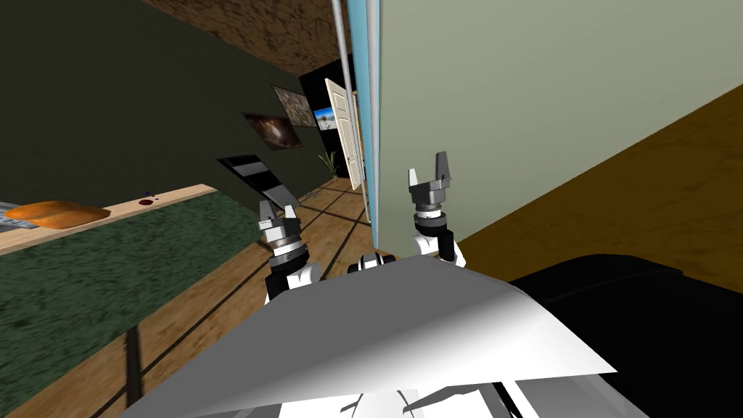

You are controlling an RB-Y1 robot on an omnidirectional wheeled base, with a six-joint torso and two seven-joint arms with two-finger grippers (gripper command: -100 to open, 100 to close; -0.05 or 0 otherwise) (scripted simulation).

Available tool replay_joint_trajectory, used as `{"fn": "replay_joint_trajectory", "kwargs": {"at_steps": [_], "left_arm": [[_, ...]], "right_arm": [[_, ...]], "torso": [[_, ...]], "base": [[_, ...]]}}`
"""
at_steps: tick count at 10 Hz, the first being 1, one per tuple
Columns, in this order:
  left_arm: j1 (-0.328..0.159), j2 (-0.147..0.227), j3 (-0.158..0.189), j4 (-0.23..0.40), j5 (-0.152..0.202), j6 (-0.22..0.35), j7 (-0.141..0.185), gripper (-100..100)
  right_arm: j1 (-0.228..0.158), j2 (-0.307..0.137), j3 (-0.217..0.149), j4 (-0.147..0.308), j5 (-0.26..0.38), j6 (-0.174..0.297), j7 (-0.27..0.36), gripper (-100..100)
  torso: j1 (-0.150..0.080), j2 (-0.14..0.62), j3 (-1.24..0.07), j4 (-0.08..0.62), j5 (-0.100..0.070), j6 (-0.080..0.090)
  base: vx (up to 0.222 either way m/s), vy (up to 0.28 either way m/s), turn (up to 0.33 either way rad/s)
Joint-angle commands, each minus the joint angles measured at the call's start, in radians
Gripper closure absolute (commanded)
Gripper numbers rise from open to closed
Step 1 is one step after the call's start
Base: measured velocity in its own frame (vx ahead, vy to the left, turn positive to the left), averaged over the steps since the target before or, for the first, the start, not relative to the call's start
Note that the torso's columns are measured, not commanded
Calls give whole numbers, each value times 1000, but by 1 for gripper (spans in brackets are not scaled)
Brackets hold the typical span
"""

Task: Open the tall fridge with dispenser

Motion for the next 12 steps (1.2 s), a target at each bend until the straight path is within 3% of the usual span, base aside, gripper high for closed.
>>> {"fn": "replay_joint_trajectory", "kwargs": {"at_steps": [1, 2, 4, 5, 7, 8, 11, 12], "left_arm": [[0, 0, 0, 0, 0, 0, 0, 0], [0, 0, 0, 0, 0, 0, 0, 0], [0, 0, 0, 0, 0, 0, 0, 0], [0, 0, 0, 0, 0, 0, 0, 0], [0, 0, 0, 0, 0, 0, 0, 0], [0, 0, 0, 0, 0, 0, 0, 0], [0, 0, 0, 0, 0, 0, 0, 0], [0, 0, 0, 0, 0, 0, 0, 0]], "right_arm": [[-67, -42, 24, -2, -81, -63, 0, -100], [-67, -42, 24, -2, -92, -63, 0, -100], [-120, -62, 43, -7, -162, -119, -2, -100], [-120, -62, 43, -7, -177, -119, -2, -100], [-179, -72, 62, -11, -246, -177, -4, -100], [-179, -72, 62, -11, -269, -180, -4, -100], [-241, -77, 82, -12, -355, -245, -7, -100], [-241, -77, 82, -12, -367, -245, -7, -100]], "torso": [[0, 0, 0, 0, 0, 0], [0, 0, 0, 0, 0, 0], [0, 1, 0, 0, 0, 0], [0, 0, 0, 0, 0, 0], [0, 0, 0, 0, 0, 0], [0, 0, 0, 0, 0, 0], [0, 1, 0, 0, 0, 1], [0, 0, 0, 0, 0, 0]], "base": [[16, -4, 268], [13, -4, 98], [12, 0, 250], [15, -7, 139], [17, -4, 306], [16, -9, 99], [13, -4, 194], [13, -5, 127]]}}
